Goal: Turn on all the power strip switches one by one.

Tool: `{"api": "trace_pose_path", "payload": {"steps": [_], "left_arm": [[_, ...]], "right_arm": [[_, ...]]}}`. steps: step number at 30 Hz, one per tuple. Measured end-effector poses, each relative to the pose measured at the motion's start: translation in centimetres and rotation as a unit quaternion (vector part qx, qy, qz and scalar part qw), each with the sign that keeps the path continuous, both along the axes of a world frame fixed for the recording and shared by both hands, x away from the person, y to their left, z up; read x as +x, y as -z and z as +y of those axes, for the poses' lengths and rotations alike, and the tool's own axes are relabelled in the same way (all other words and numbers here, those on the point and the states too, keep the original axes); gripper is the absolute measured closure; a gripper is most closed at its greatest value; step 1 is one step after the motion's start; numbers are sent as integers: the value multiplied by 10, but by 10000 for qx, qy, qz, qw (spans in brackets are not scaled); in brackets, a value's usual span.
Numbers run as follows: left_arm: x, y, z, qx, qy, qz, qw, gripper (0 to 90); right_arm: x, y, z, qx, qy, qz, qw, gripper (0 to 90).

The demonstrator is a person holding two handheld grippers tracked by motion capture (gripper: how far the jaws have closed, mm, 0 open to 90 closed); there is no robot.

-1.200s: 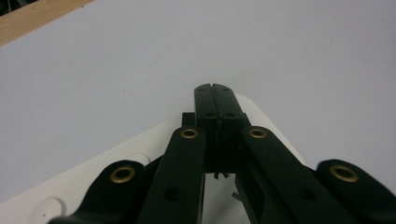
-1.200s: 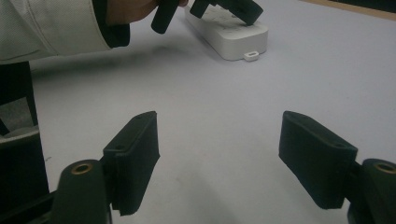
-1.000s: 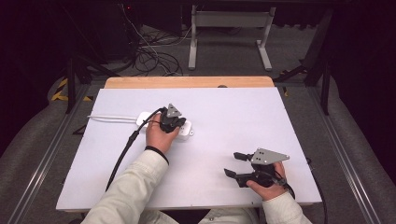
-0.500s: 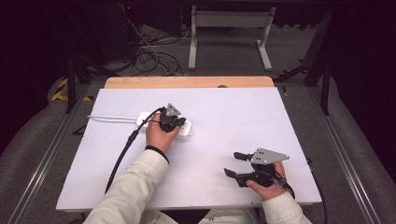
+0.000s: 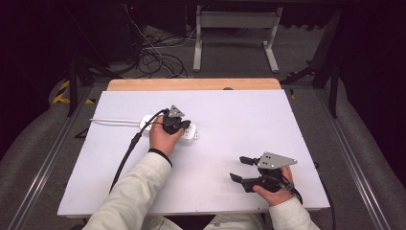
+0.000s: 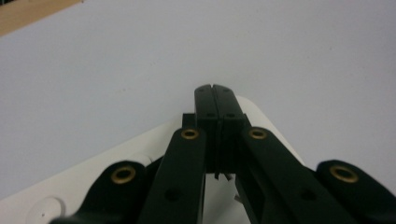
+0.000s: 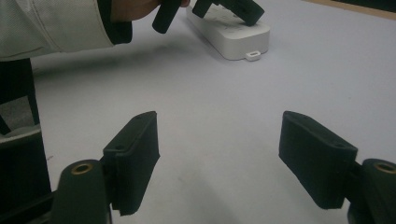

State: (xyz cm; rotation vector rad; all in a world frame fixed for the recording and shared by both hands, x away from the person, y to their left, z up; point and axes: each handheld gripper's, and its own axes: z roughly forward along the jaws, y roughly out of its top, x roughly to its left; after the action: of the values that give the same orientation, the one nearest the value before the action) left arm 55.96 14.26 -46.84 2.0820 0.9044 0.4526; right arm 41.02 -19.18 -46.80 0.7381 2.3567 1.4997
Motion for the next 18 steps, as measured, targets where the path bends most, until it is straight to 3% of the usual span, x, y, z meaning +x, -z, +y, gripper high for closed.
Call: {"api": "trace_pose_path", "payload": {"steps": [2,4,6,11,18], "left_arm": [[1,-2,3,-27,-13,-37,10000,900],[0,-10,7,-236,-61,-78,9997,900],[0,-13,9,-251,-71,-105,9996,900],[2,-19,20,-170,-157,-129,9997,900],[5,-18,33,-45,-266,-90,9996,900]], "right_arm": [[1,0,-1,-16,9,0,10000,296],[2,1,-2,-1,30,26,10000,296],[3,2,-2,-1,30,35,10000,296],[3,2,-1,-20,17,42,10000,296],[3,3,0,-12,16,61,10000,296]]}}
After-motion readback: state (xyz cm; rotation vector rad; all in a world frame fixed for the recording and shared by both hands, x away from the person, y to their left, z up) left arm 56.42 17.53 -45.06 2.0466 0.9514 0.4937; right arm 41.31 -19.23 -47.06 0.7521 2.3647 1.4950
